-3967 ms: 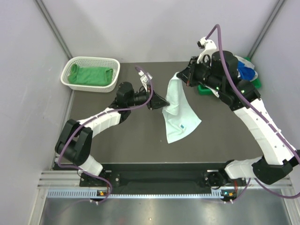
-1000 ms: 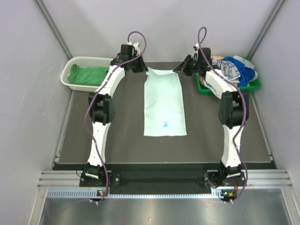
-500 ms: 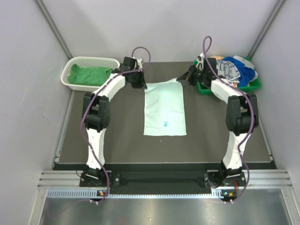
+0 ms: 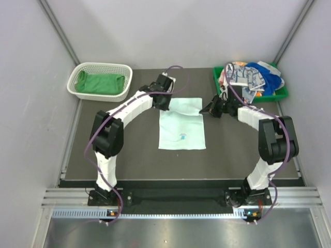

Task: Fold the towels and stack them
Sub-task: Fold the towel

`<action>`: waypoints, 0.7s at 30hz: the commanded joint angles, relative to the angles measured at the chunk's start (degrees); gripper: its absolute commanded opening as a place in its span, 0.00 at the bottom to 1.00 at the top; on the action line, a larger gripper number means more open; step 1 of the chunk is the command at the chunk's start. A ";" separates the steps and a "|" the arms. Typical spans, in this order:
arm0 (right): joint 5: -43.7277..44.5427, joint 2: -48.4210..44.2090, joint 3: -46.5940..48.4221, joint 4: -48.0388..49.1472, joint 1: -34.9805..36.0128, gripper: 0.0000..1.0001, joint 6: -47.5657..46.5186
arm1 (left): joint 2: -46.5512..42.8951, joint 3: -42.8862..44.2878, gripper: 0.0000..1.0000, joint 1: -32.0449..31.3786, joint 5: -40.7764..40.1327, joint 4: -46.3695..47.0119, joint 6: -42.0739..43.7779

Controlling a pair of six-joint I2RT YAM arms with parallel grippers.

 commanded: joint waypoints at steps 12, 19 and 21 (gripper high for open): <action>0.82 -10.17 -10.84 2.70 0.21 0.00 -4.50 | -11.02 -13.27 0.00 -6.01 -14.44 -1.36 -2.59; 1.17 -13.42 -14.01 2.26 0.21 0.00 -5.46 | -13.05 -15.38 0.00 -9.00 -16.64 -3.29 -2.77; 1.26 -14.04 -15.06 2.26 0.30 0.00 -5.81 | -13.84 -15.82 0.00 -10.05 -16.90 -3.73 -2.94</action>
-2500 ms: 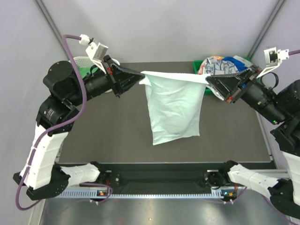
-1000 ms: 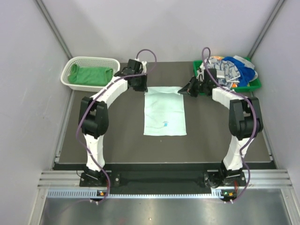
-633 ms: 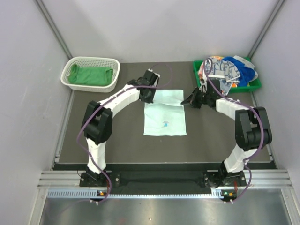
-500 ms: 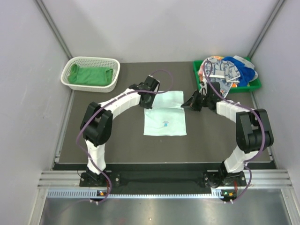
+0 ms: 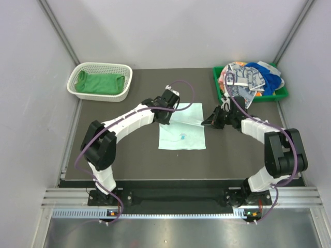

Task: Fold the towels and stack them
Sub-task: Fold the towel

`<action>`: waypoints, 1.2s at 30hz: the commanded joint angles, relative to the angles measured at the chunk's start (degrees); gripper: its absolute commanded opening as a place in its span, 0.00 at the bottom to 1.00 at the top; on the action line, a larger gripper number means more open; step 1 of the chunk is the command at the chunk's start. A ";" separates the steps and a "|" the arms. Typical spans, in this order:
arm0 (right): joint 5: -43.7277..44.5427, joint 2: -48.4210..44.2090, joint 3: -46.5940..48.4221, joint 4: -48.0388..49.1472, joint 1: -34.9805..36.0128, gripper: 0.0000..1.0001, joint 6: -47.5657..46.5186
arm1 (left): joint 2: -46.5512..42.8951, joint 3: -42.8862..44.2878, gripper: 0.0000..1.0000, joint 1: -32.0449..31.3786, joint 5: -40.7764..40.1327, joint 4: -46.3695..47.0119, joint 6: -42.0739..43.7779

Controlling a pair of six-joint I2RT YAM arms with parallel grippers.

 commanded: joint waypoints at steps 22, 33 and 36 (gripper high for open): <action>2.64 -9.97 -8.33 -0.96 1.03 0.00 -4.10 | -6.10 -7.02 0.00 -6.19 -7.07 -5.22 -2.69; 3.78 -12.60 -10.00 -1.93 2.61 0.00 -4.10 | -7.33 -8.96 0.00 -7.95 -8.56 -6.45 -3.48; 3.96 -13.04 -10.53 -2.28 2.87 0.00 -4.19 | -7.50 -9.13 0.00 -8.39 -8.73 -6.80 -3.48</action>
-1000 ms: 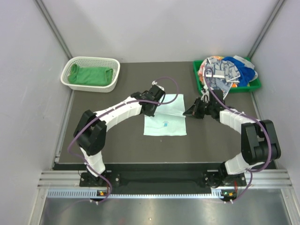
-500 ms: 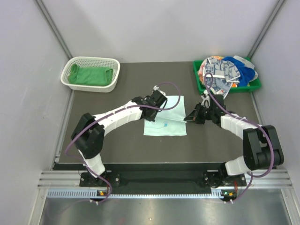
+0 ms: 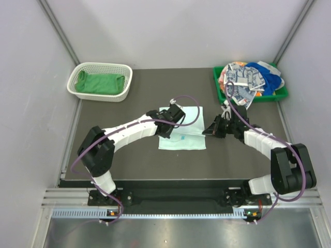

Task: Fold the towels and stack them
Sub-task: Fold the towel

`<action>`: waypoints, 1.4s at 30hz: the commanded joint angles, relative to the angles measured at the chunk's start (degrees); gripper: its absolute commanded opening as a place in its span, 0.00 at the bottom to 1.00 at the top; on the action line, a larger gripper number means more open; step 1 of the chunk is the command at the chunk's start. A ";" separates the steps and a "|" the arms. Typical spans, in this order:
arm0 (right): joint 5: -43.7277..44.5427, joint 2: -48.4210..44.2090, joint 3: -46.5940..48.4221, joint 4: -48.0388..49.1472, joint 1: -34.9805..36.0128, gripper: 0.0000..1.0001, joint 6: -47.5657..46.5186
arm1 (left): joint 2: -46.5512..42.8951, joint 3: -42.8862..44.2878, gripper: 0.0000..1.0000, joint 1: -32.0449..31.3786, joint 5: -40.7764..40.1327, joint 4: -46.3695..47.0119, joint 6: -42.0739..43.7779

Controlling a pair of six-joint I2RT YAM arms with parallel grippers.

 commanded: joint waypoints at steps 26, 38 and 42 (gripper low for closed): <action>3.38 -2.11 -3.77 -1.06 1.90 0.38 -3.98 | -3.44 -1.52 0.40 -1.19 -1.71 -5.19 -2.68; 15.33 -2.57 5.70 -4.76 2.25 0.39 -5.56 | 2.79 9.99 0.41 7.33 6.44 1.81 -6.55; 16.65 4.02 13.71 -4.40 2.42 0.37 -5.65 | 7.19 14.04 0.39 12.77 14.53 5.34 -6.11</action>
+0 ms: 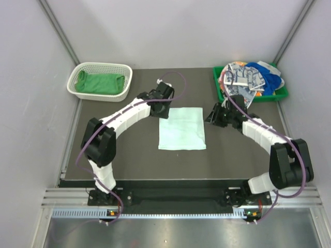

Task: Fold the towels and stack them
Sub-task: Fold the towel

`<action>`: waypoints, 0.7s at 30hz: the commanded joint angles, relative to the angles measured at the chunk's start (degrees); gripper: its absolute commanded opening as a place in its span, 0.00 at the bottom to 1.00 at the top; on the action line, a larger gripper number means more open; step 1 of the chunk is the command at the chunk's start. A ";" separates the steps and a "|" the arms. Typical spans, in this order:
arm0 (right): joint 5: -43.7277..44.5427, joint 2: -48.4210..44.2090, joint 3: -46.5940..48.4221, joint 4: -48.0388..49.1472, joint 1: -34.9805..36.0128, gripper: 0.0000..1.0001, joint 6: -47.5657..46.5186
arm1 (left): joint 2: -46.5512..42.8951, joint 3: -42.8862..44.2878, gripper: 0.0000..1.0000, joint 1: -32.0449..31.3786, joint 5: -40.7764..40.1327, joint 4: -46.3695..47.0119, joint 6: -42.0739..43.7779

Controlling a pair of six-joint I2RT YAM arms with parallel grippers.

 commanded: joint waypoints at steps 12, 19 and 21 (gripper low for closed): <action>4.44 26.02 28.54 0.97 6.89 0.34 -2.88 | 14.65 5.58 0.36 12.62 29.60 18.41 -1.04; 6.81 35.60 34.34 -0.17 6.11 0.33 -3.59 | 17.39 4.27 0.38 13.68 24.33 20.17 -3.50; 7.78 37.54 35.66 -0.70 5.67 0.32 -3.94 | 17.65 3.82 0.38 14.03 22.40 20.08 -4.20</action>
